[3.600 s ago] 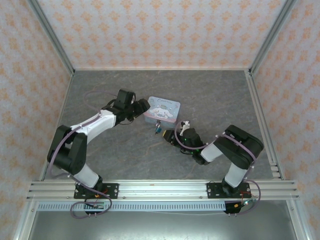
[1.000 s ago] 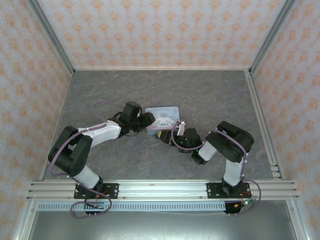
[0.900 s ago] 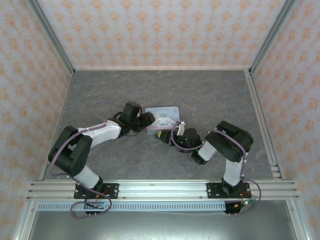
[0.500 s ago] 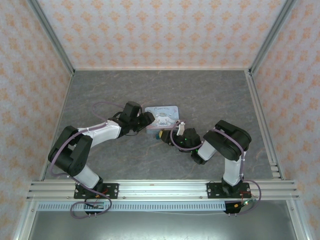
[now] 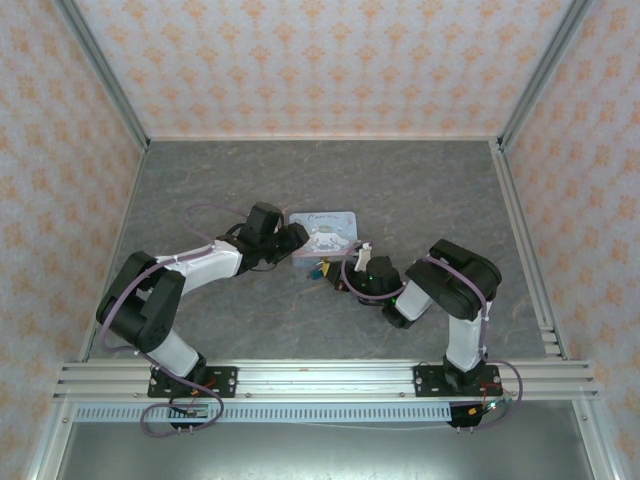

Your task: Unlock the padlock with the key

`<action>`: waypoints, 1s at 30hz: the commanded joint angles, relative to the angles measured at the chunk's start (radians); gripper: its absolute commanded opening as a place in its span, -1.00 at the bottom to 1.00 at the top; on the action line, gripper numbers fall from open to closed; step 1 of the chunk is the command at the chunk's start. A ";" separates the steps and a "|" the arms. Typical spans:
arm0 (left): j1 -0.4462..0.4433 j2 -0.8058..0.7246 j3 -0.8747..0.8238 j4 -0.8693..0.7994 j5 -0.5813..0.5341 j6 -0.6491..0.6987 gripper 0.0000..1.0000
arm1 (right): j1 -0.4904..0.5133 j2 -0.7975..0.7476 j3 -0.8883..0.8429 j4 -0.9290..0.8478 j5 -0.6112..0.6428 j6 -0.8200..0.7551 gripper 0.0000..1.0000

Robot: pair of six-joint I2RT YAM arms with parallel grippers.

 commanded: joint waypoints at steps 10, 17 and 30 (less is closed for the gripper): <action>-0.016 0.031 -0.025 -0.116 -0.021 0.014 0.24 | 0.006 -0.043 -0.021 0.013 0.067 0.002 -1.00; -0.015 0.029 -0.025 -0.121 -0.023 0.017 0.24 | 0.004 -0.090 -0.049 0.012 0.109 0.011 -1.00; -0.015 0.025 -0.012 -0.139 -0.032 0.022 0.28 | -0.003 -0.241 -0.095 -0.134 0.153 -0.039 -1.00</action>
